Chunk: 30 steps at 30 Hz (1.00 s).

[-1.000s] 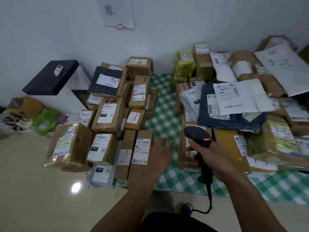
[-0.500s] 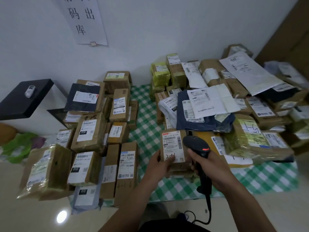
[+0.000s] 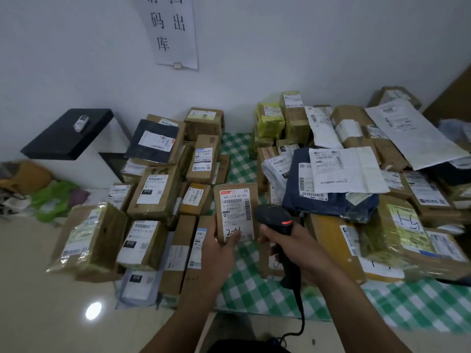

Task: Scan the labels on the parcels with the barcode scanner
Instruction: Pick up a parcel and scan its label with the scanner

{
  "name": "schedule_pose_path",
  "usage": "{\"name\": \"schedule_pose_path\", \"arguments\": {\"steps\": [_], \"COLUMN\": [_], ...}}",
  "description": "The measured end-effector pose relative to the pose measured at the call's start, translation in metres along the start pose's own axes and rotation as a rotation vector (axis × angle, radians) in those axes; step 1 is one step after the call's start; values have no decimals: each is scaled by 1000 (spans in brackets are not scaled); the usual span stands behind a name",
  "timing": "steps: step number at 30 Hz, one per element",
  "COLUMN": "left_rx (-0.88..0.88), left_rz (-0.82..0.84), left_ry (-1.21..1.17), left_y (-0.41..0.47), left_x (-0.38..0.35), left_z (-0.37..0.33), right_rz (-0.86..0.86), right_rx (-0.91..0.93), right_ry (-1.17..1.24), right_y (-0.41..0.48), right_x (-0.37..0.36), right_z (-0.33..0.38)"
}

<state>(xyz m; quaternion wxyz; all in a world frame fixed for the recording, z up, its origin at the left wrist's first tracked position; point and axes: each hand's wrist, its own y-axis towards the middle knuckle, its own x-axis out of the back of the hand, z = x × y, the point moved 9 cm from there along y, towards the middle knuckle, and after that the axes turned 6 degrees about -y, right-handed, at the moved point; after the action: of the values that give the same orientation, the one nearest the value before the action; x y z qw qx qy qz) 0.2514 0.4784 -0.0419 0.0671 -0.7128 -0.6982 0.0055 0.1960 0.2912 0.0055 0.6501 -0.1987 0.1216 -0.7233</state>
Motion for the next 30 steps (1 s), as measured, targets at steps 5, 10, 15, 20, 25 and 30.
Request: {"name": "schedule_pose_path", "arguments": {"steps": [5,10,15,20,25,30], "left_rx": [-68,-103,-93,-83,-86,-84], "left_rz": [-38,-75,-94,-113,-113,-101], "left_ry": [-52,-34,-19,0,29,52], "left_y": [23,35,36,40,43,44], "left_x": [4,8,7,6,7,5], "left_z": [5,18,23,31,36,39], "right_rz": [56,92,150,154,154,154], "right_rx": [57,75,20,9,-3,-2], "right_ry": [-64,-119,-91,-88,-75,-61], "right_y": [11,14,11,9,8,10], "right_x": [-22,-34,-42,-41,-37,-36], "right_z": [27,41,38,38,35,32]}}
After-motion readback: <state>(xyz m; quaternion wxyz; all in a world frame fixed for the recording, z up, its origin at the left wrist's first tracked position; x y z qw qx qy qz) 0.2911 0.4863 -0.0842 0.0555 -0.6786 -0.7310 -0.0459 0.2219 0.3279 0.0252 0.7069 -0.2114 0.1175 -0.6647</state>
